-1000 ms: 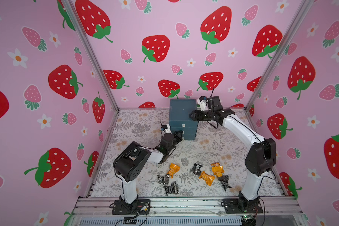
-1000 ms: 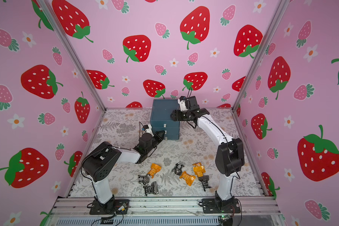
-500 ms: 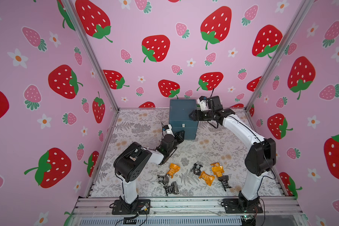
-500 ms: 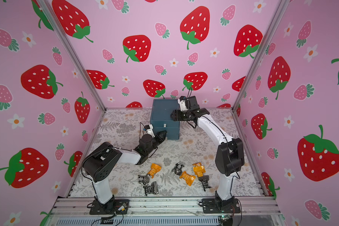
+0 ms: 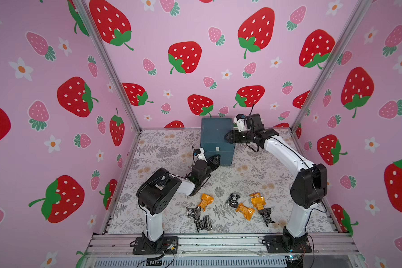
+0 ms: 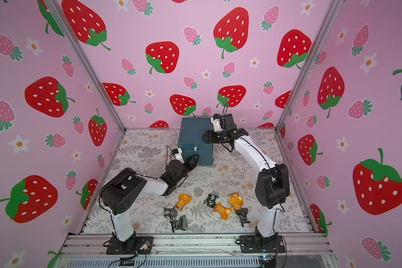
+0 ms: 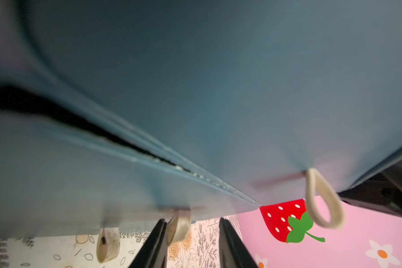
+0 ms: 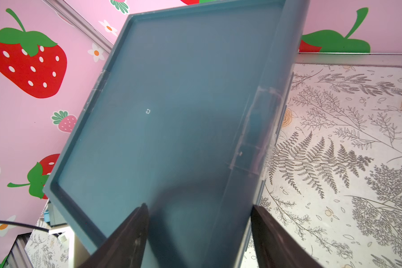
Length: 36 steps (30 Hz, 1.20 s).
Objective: Place the cookies into the drawer by color
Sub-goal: Open the drawer in the storage box.
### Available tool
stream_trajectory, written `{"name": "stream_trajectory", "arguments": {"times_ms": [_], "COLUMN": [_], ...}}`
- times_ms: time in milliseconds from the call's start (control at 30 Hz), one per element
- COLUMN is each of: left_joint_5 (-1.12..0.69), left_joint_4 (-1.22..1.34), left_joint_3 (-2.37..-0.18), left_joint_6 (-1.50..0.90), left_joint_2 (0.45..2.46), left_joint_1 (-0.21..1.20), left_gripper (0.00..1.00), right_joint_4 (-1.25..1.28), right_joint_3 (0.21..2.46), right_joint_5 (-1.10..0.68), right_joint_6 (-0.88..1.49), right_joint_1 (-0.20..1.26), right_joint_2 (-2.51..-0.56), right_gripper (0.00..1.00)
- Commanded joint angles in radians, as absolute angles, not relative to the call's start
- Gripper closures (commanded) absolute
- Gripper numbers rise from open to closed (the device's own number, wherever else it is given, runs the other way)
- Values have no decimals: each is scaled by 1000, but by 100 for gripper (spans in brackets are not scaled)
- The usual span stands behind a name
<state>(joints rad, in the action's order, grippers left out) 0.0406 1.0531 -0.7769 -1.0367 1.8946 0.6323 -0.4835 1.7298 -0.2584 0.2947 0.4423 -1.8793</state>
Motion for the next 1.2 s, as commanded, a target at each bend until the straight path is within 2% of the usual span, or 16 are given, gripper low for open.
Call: {"name": "stream_trajectory", "arguments": {"times_ms": [0,167,467,700,767,967,1167], "left_joint_5": [17,52,76,72,72,93,120], "left_joint_4": [975,977,1010,1010,987,974,926], "left_joint_3": [-798,-788,-824,-847,-848,-780,-637], "left_joint_6": [-1029,-1027,-1009,-982,-966,-920,-902], "left_joint_2": [1885,1883,1895,1906,1895,1825,1680], "left_joint_1": [638,637,635,634,634,644,712], "left_gripper": [51,50,63,85,99,100,100], "right_joint_4": [-559,-560,-566,-584,-591,-595,-602], "right_joint_3": [1735,1735,1740,1760,1765,1764,1772], "right_joint_5": [-291,-289,-290,-295,-293,-279,-280], "right_joint_6": [276,275,273,261,259,253,252], "right_joint_1": [456,456,460,462,463,464,463], "right_joint_2": [-1916,-1916,-1925,-1942,-1942,-1937,-1944], "right_gripper": [26,26,26,26,26,27,26]}}
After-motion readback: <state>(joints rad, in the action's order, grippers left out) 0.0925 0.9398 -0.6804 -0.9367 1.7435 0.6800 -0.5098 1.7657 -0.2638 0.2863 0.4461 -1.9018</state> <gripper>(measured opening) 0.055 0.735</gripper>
